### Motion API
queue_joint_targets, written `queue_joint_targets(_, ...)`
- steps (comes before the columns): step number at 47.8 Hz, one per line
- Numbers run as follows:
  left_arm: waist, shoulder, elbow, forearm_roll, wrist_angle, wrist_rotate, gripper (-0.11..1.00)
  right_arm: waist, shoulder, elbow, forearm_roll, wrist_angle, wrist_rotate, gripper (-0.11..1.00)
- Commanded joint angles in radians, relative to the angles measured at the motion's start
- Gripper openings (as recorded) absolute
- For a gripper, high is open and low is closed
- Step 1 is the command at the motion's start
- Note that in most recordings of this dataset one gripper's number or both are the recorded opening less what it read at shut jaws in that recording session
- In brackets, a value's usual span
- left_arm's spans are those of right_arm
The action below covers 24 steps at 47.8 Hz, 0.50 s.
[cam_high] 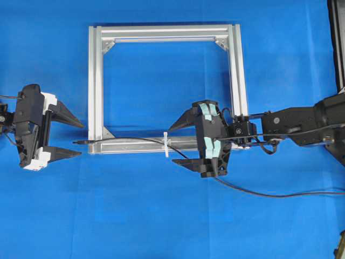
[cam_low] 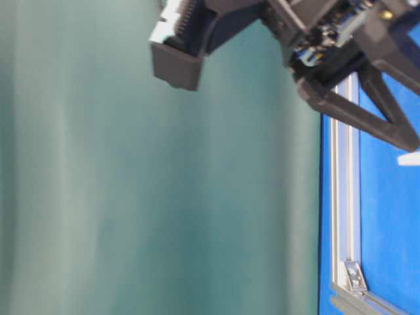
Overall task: Insert the wire through the string loop located in the center.
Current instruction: 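Open the left gripper to release the connector and back both grippers away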
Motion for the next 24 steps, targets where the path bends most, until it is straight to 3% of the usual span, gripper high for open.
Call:
queue_joint_targets(1,0.003,-0.048,-0.028,0.003,0.032,0.005,0.84,-0.002,-0.058,-0.015,-0.002,0.014,-0.006,0.88)
queue_joint_targets(12,0.003,-0.147,-0.069,0.003,0.160,0.035,0.84,-0.005,-0.132,-0.015,-0.002,0.052,-0.025,0.88)
queue_joint_targets(24,0.009,-0.202,-0.081,0.003,0.189,0.052,0.84,-0.006,-0.187,-0.014,-0.002,0.095,-0.028,0.88)
